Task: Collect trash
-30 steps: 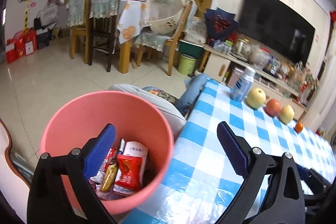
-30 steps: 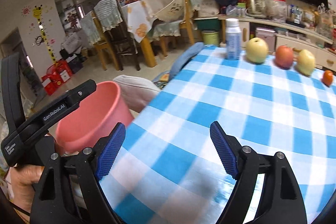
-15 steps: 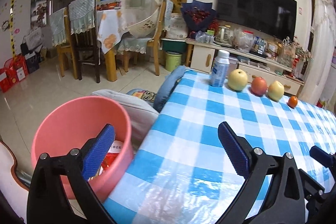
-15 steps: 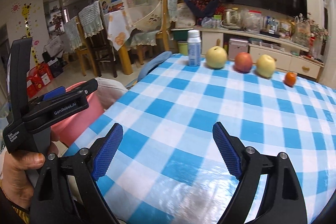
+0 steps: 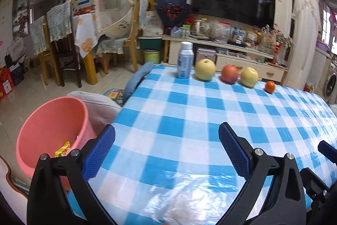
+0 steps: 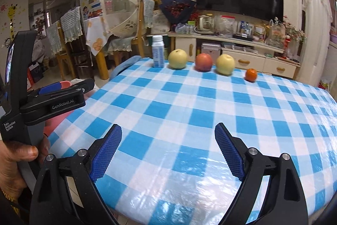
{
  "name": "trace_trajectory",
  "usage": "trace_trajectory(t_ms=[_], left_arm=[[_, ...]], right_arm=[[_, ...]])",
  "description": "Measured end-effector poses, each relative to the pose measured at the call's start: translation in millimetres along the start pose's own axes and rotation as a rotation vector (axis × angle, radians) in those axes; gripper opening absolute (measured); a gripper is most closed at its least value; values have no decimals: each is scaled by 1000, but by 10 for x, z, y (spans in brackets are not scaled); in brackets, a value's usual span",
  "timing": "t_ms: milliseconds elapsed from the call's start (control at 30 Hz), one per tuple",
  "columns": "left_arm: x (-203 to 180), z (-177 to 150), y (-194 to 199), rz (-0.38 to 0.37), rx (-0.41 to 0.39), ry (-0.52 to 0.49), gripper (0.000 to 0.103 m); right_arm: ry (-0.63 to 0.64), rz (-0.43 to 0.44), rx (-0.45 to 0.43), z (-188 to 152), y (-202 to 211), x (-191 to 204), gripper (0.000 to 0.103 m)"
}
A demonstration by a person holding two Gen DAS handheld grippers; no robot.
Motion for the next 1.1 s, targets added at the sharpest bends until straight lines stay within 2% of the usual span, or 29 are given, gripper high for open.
trace_trajectory(t_ms=[133, 300, 600, 900, 1100], left_arm=[[-219, -28, 57, -11, -9, -34, 99], [-413, -18, 151, 11, -39, -80, 99], [-683, -75, 307, -47, -44, -115, 99], [-815, -118, 396, -65, -50, -134, 99], [-780, -81, 434, -64, -69, -111, 99]], right_arm=[[-21, -43, -2, -83, 120, -209, 89], [-44, -105, -9, -177, 264, -456, 90], [-80, -187, -58, -205, 487, -761, 91], [-96, -239, -96, -220, 648, -931, 92], [-84, -258, -98, -227, 649, -945, 92]])
Point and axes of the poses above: each gripper's, at about its wrist camera, not at the fingertips, and y roughly against the way its jaws point, x to its left, z to its top, the point moved 10 cm from there along -y, roughly the way its jaws point
